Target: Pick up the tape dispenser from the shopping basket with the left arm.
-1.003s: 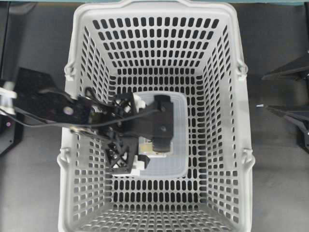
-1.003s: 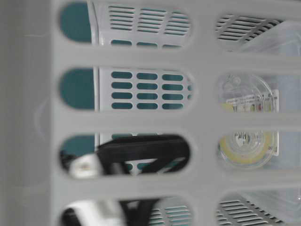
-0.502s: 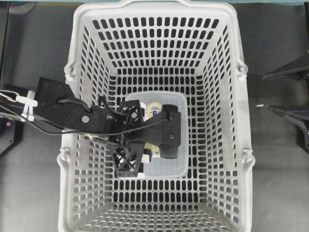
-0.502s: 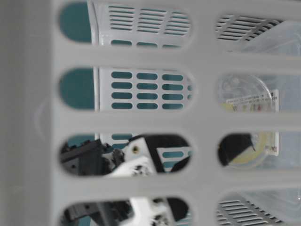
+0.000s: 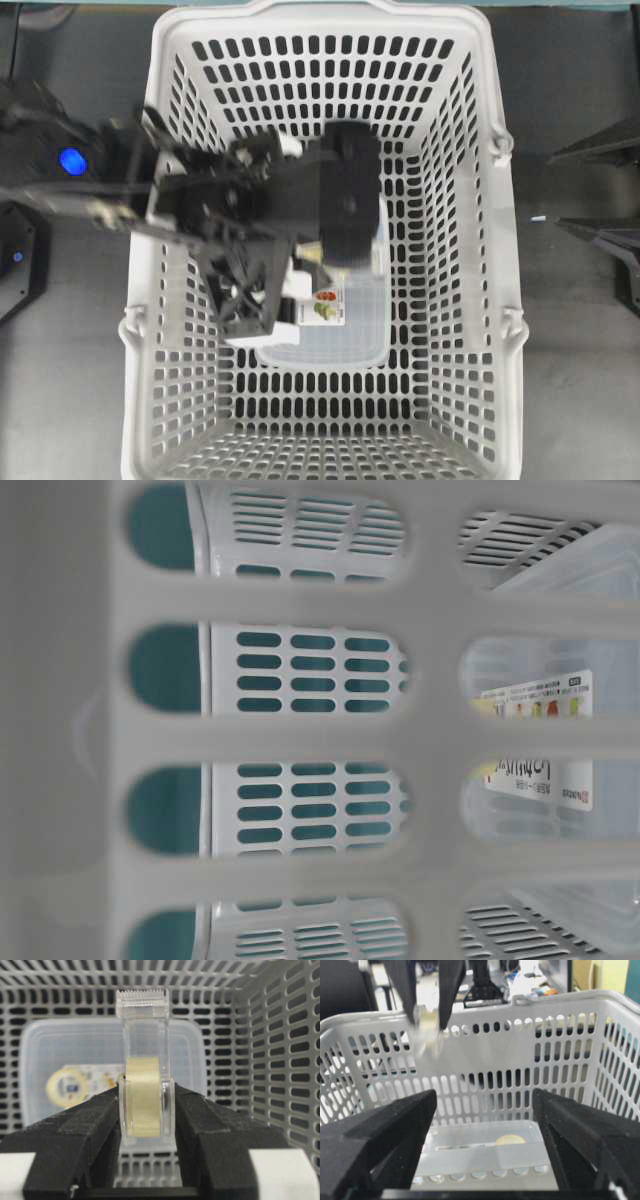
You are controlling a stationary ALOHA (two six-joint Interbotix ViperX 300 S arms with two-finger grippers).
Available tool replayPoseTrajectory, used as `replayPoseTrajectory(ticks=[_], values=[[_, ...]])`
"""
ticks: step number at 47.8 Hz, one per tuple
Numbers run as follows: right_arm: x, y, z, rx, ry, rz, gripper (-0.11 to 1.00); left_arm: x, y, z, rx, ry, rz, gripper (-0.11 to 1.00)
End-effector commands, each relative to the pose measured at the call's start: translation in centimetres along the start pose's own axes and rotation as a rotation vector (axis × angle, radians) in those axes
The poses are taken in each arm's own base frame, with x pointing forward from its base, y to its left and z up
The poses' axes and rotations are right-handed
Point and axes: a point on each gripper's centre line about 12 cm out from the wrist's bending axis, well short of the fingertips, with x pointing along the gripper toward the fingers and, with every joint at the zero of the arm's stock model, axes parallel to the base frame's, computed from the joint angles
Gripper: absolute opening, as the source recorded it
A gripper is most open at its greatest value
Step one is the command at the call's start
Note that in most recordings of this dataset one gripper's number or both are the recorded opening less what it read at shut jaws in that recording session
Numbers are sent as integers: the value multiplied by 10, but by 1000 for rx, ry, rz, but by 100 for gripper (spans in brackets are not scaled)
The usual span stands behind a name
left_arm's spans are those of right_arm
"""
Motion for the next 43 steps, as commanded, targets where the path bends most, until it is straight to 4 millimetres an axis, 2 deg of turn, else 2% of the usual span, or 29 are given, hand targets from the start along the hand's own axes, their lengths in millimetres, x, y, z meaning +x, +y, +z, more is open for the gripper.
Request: replayPoseTrajectory(ticks=[1, 43], values=[[1, 0, 4, 5, -12, -1, 74, -22, -1, 10, 2, -40, -3, 28], [1, 0, 4, 6, -12, -1, 74, -12, -3, 7, 3, -14, -2, 28]])
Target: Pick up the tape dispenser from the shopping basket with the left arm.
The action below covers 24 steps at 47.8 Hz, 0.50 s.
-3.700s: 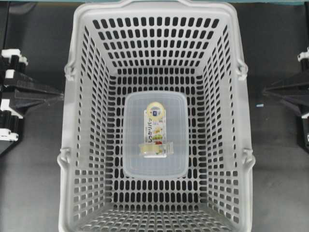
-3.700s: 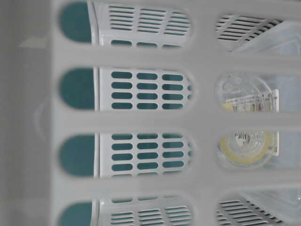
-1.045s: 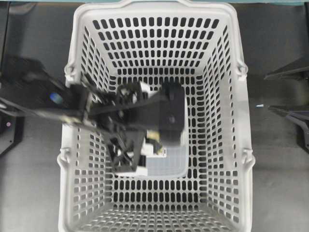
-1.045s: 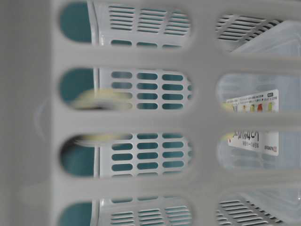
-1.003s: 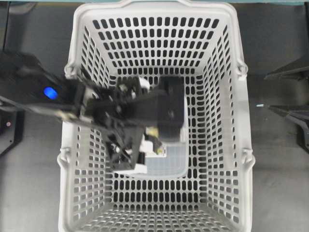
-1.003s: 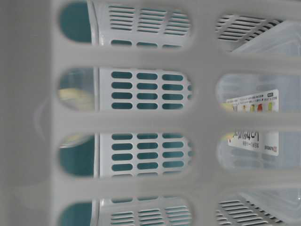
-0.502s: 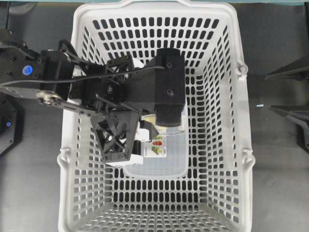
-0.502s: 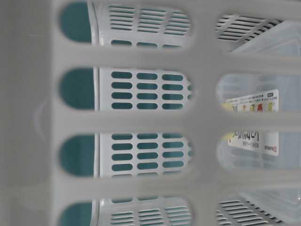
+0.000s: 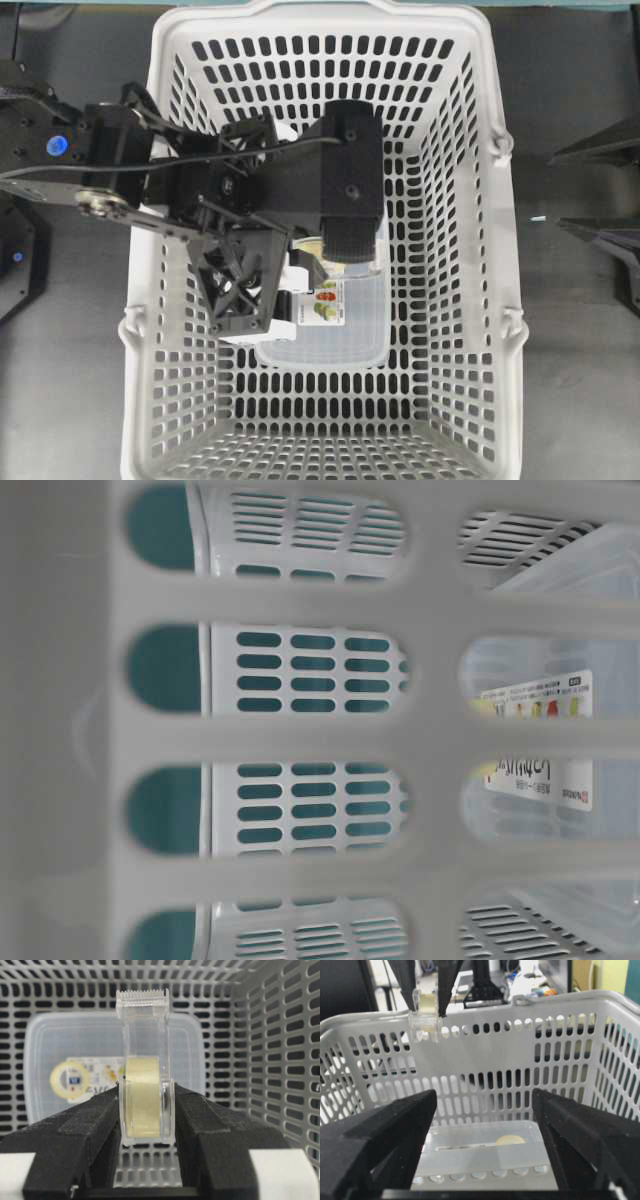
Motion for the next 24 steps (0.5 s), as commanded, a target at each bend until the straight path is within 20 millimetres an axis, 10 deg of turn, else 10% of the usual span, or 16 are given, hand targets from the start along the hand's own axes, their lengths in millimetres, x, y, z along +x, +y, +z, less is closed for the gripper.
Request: replayPoseTrajectory(ticks=[1, 24], values=[[1, 0, 4, 3, -11, -1, 74, -8, -1, 4, 1, -29, -3, 28], [1, 0, 5, 5, -14, -1, 74, 5, -6, -5, 8, 11, -7, 28]])
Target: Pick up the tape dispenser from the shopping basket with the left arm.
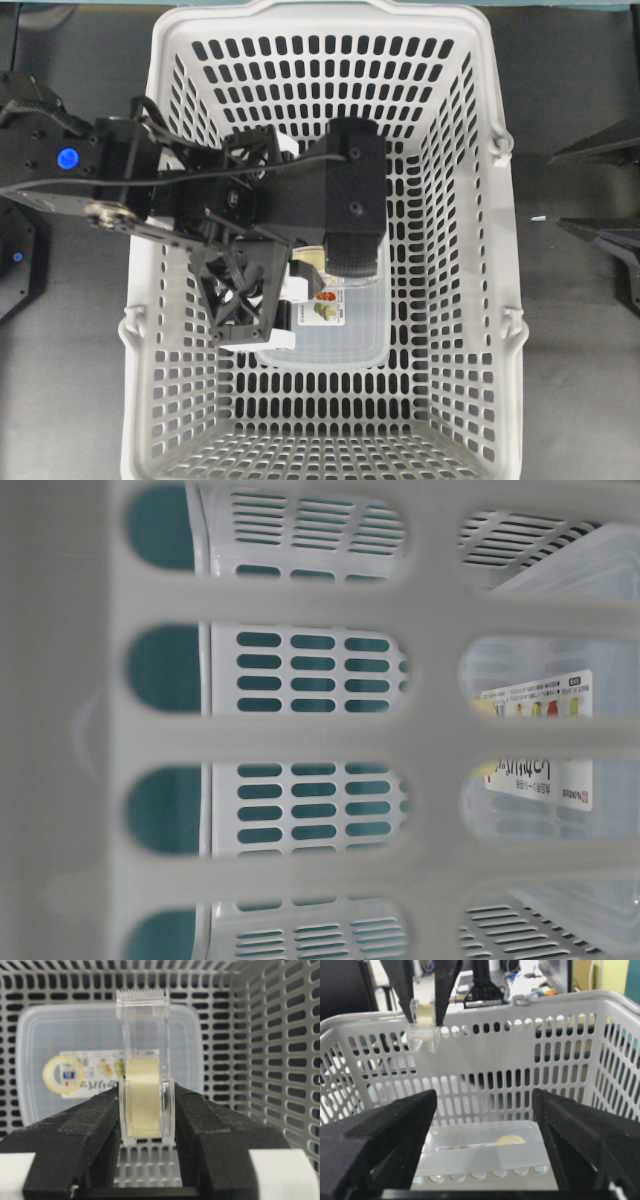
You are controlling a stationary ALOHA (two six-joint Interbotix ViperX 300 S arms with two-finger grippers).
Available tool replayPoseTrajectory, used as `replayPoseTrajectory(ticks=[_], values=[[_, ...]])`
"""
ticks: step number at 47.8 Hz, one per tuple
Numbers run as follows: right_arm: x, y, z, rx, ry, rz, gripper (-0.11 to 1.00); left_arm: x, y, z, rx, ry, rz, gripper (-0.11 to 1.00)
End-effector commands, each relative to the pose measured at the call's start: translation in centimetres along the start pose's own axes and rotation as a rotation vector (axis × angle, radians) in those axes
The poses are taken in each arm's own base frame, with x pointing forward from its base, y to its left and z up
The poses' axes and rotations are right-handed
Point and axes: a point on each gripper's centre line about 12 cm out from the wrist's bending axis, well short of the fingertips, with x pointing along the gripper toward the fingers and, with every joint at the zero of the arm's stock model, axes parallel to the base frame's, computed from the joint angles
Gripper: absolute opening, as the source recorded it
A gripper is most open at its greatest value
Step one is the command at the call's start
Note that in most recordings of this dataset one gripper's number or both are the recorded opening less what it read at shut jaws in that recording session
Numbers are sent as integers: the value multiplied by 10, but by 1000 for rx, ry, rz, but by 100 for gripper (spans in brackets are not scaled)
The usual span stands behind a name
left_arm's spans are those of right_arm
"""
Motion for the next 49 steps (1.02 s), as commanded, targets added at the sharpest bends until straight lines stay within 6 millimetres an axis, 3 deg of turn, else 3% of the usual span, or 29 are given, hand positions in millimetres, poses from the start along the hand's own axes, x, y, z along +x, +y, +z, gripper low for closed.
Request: replayPoseTrajectory(ticks=[1, 49], values=[[1, 0, 4, 3, -11, -1, 74, -5, -2, 0, 2, -17, -5, 28], [1, 0, 5, 5, -14, -1, 74, 6, -3, -5, 5, -15, -7, 28]])
